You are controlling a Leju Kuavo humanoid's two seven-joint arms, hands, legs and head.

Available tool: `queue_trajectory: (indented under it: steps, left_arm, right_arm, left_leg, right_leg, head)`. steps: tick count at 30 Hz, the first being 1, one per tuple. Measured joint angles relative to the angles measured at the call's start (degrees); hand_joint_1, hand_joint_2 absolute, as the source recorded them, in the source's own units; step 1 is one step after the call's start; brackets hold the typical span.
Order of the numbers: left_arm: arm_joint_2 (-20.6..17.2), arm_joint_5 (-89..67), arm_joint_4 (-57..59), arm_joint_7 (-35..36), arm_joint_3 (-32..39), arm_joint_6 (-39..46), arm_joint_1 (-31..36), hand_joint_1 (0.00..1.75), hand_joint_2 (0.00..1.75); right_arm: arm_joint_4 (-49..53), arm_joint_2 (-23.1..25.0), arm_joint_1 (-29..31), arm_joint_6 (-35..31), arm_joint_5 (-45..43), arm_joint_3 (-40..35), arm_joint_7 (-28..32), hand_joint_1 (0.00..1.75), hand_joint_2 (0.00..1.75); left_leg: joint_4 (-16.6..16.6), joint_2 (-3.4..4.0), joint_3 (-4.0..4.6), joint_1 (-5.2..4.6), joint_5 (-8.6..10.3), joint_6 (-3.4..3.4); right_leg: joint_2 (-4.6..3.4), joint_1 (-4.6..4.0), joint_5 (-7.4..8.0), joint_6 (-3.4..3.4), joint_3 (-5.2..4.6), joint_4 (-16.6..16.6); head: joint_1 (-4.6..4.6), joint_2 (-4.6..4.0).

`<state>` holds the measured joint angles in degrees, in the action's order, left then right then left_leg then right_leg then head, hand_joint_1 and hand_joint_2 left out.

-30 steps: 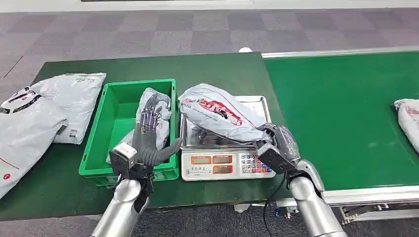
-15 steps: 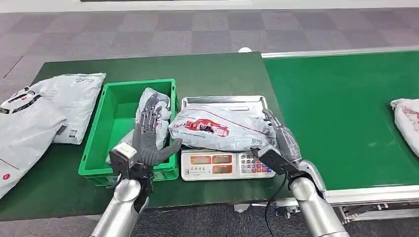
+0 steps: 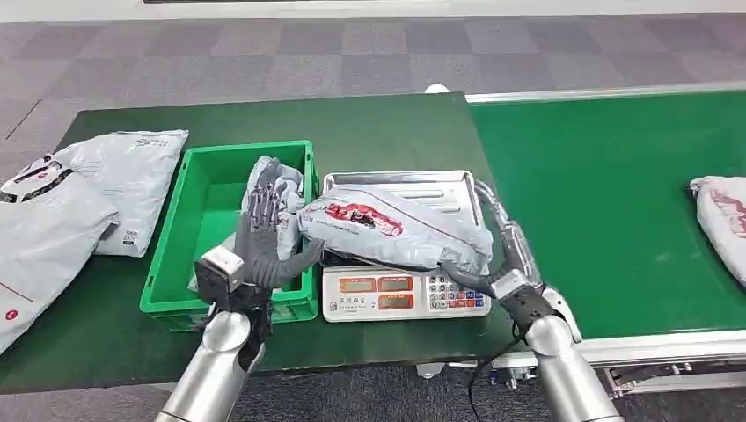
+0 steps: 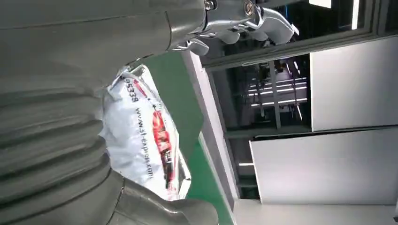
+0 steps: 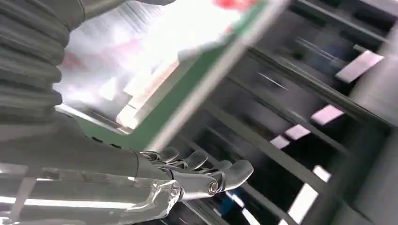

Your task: Moved the parcel from conveyor to table for the left to box.

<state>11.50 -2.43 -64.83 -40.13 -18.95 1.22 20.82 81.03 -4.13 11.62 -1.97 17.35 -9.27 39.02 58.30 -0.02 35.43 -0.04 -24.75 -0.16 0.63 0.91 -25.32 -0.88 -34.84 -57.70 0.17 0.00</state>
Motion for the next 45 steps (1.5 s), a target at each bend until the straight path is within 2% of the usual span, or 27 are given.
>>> queue_trajectory:
  steps: [8, 17, 21, 25, 31, 37, 42, 45]
  left_arm:
    - [0.07, -2.38, 2.21, 0.02, 0.0, 0.63, 0.9, 0.0, 1.75]
    - [0.09, -5.06, 4.43, 0.24, 0.0, 3.21, 1.37, 0.0, 1.75]
    - [0.28, -13.57, 7.51, 3.8, -0.02, 11.8, 2.68, 0.0, 1.75]
    - [0.48, -15.52, 9.46, 5.29, -0.06, 13.58, 3.57, 0.0, 1.75]
    - [1.55, -28.7, 15.57, 14.65, -2.75, 20.64, 6.88, 0.0, 1.75]
    - [4.64, -34.03, 22.03, 18.01, -4.7, 17.79, 12.18, 0.0, 1.75]
    - [8.09, -37.11, 27.29, 23.99, -9.28, 6.33, 16.67, 0.0, 1.75]
    - [9.07, -36.04, 29.39, 28.58, -14.7, 2.93, 18.02, 0.0, 1.75]
  right_arm:
    - [11.73, 2.47, -2.85, -3.36, -12.76, 1.97, 1.13, 0.0, 1.75]
    - [16.32, 5.16, -3.75, -4.7, -18.78, 5.55, 1.24, 0.0, 1.75]
    - [16.87, 6.84, -3.73, -5.59, -21.17, 8.02, 1.24, 0.0, 1.75]
    - [17.06, 7.71, -3.72, -6.0, -21.44, 9.18, 1.24, 0.0, 1.75]
    - [16.87, 8.9, -3.34, -6.16, -21.39, 10.12, 1.22, 0.0, 1.75]
    - [15.51, 9.44, -1.29, -6.18, -19.31, 10.14, 1.18, 0.0, 1.75]
    - [13.72, 9.49, -0.2, -6.42, -18.94, 10.14, 1.18, 0.0, 1.75]
    - [12.25, 9.49, 0.53, -6.66, -19.05, 10.12, 1.18, 0.0, 1.75]
  left_leg:
    - [0.0, 0.04, -0.01, 0.0, -0.01, -0.01]
    - [0.0, 0.05, -0.02, -0.01, 0.0, 0.0]
    - [0.0, 0.05, -0.02, -0.01, 0.0, 0.0]
    - [0.0, 0.05, -0.02, -0.01, 0.0, -0.01]
    - [0.0, 0.03, 0.0, -0.01, 0.0, 0.0]
    - [0.02, 0.01, 0.0, -0.04, 0.03, 0.04]
    - [0.02, -0.02, 0.01, -0.09, 0.03, 0.05]
    - [0.02, -0.01, 0.01, -0.1, 0.02, 0.05]
  right_leg:
    - [-0.06, 0.01, 0.0, 0.0, -0.02, 0.0]
    - [-0.06, 0.01, 0.0, 0.0, -0.02, 0.0]
    - [-0.07, 0.01, 0.01, 0.0, -0.02, 0.0]
    - [-0.08, 0.01, 0.01, 0.0, -0.02, 0.0]
    - [-0.06, 0.02, 0.01, -0.01, -0.02, 0.0]
    - [-0.03, 0.05, 0.04, -0.04, -0.01, 0.0]
    - [-0.01, 0.09, 0.06, -0.06, 0.01, 0.0]
    - [-0.04, 0.09, 0.05, -0.06, 0.0, 0.0]
  head:
    - [0.0, 0.0]
    - [0.0, 0.0]
    - [0.0, -0.02]
    - [0.0, -0.02]
    - [0.0, 0.0]
    - [0.0, 0.0]
    - [0.0, -0.02]
    - [0.0, 0.0]
